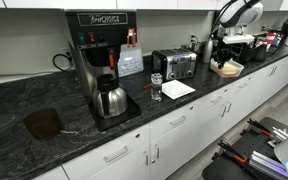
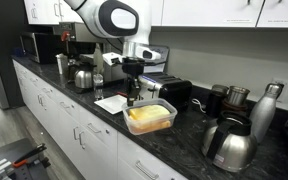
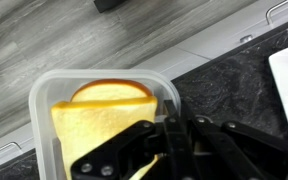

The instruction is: Pick up the bowl that has bread in it and put it on the white plate

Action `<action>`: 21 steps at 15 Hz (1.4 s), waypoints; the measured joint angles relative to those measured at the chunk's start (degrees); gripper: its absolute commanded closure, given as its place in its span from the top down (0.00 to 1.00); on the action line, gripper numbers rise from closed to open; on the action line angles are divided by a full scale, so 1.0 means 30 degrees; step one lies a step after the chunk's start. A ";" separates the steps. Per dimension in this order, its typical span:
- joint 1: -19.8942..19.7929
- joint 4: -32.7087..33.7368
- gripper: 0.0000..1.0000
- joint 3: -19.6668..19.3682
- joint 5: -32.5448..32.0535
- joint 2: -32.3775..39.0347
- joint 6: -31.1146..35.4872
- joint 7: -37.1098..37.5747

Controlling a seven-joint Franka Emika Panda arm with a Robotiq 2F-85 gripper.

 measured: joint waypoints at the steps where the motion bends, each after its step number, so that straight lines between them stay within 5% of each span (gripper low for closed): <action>1: 0.0123 -0.0112 0.02 0.0230 -0.0208 -0.0452 -0.0366 -0.0301; 9: 0.1116 -0.0457 0.02 0.0936 -0.0562 -0.3553 -0.3049 -0.6064; 10: 0.1233 -0.0488 0.08 0.0933 -0.0445 -0.3881 -0.3320 -0.6825; 21: 0.1943 -0.0536 0.02 0.1253 -0.0279 -0.3813 -0.3337 -0.7545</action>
